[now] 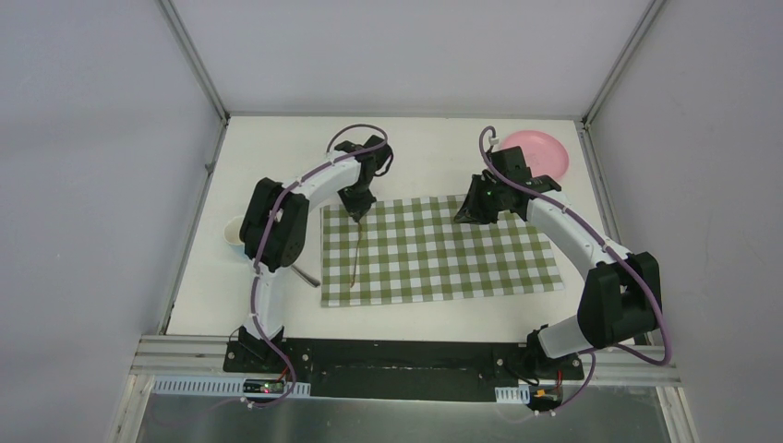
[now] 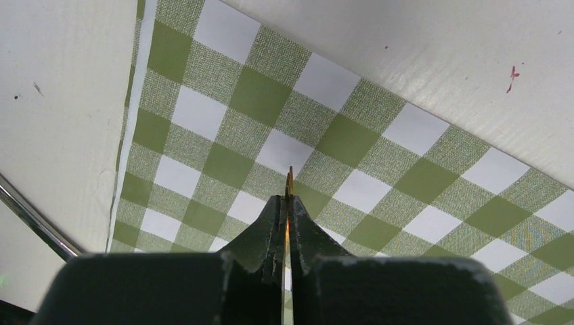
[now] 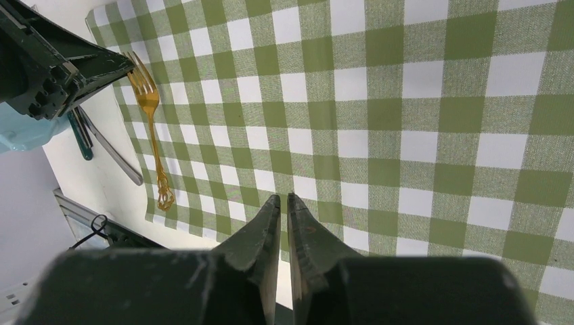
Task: Set the dinner table for one person
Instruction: Place the fork on the napkin.
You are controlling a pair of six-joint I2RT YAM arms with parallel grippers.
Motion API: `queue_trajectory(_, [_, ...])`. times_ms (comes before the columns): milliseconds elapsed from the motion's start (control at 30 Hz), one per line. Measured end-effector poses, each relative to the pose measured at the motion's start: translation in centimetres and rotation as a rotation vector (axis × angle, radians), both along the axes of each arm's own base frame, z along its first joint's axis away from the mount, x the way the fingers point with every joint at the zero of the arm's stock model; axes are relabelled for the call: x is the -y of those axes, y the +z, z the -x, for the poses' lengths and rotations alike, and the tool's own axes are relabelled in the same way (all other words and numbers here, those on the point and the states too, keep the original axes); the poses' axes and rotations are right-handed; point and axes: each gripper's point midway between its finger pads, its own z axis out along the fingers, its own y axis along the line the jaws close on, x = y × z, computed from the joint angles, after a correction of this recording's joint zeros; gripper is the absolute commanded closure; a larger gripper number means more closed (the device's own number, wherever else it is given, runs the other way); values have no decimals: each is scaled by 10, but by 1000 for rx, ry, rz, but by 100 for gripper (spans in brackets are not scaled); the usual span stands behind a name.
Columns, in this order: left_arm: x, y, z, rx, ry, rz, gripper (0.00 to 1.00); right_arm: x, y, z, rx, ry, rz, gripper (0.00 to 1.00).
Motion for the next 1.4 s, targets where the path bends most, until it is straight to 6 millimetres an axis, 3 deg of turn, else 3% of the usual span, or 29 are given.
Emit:
queue_trajectory(433, [-14,6,9,17,14,-39,100,-1,-5,4,-18,4,-6,88])
queue_trajectory(767, [-13,5,12,8,13,-31,100,-2,-4,5,-17,8,-7,88])
queue_trajectory(1000, [-6,4,12,-3,-7,8,87,-2,-5,5,-17,10,-8,87])
queue_trajectory(1400, [-3,4,13,-10,-39,17,74,-4,-6,7,-19,14,-8,86])
